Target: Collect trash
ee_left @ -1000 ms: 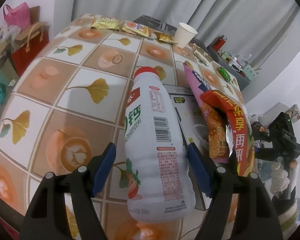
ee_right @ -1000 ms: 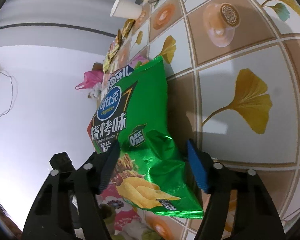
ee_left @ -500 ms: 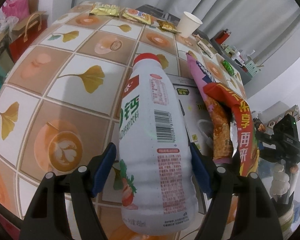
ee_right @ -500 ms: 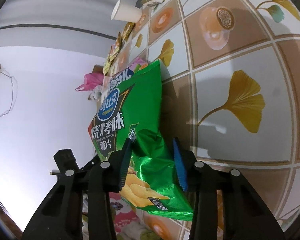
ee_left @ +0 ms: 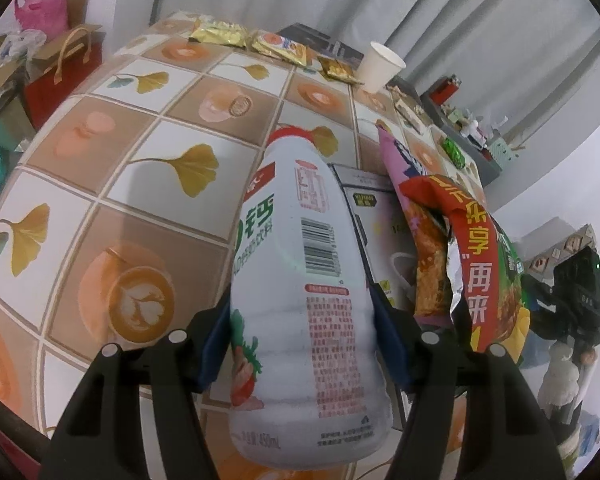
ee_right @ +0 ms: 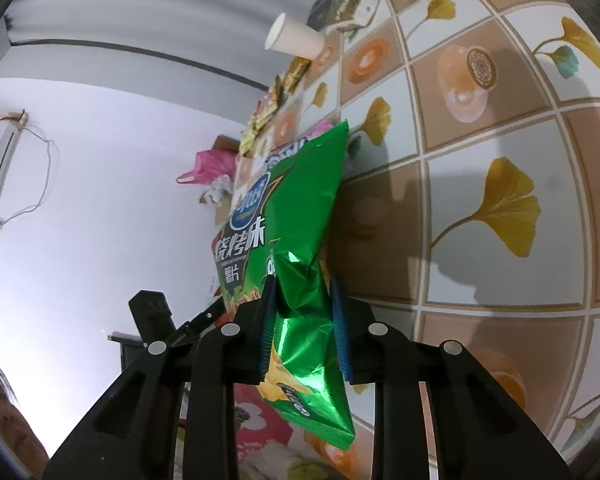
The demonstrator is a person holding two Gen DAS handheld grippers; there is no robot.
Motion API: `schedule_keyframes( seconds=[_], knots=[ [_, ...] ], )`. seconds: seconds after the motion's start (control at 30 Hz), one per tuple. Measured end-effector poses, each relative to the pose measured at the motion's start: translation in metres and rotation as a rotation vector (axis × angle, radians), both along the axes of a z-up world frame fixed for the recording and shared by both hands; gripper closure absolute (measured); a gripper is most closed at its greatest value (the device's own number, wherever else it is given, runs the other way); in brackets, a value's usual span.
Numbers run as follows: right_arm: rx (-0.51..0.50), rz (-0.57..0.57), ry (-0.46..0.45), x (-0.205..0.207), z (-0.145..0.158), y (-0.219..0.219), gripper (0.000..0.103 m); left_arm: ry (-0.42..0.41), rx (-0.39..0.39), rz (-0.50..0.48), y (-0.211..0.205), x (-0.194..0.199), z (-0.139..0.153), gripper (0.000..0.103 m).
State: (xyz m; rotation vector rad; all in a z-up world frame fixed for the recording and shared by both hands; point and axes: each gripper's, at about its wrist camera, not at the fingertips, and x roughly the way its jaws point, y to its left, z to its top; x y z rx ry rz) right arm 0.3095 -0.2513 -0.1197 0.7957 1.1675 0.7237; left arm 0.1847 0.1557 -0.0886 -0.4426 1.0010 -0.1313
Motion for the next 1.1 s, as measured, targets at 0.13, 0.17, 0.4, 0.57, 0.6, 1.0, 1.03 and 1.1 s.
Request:
schedule_keyframes(
  seconds=[0.13,0.17,0.4,0.57,0.6,1.0,1.03,1.1],
  knots=[
    [0.035,-0.009,-0.025,-0.006,0.007,-0.005,0.082,-0.018,-0.016,0.023,0.006,-0.005,0.003,0.041],
    [0.043,-0.011,-0.031,-0.007,0.009,-0.006,0.082,-0.022,-0.022,0.027,0.008,-0.006,0.004,0.041],
    [0.049,-0.017,-0.059,-0.007,0.014,-0.005,0.083,-0.030,-0.040,0.029,0.012,-0.014,0.004,0.041],
    [0.069,-0.008,-0.061,-0.007,0.016,0.005,0.090,-0.032,-0.061,0.034,0.016,-0.019,0.002,0.040],
    [0.078,-0.007,-0.063,-0.005,0.017,0.009,0.090,-0.035,-0.064,0.034,0.017,-0.020,0.002,0.040],
    [0.114,-0.003,-0.067,-0.008,0.018,0.017,0.091,-0.014,-0.075,0.033,0.021,-0.021,-0.001,0.038],
    [0.121,-0.003,-0.068,-0.009,0.018,0.016,0.091,-0.019,-0.073,0.033,0.021,-0.021,-0.001,0.036],
    [0.134,-0.004,-0.072,-0.009,0.019,0.016,0.091,-0.029,-0.067,0.034,0.022,-0.021,0.002,0.035]
  ],
)
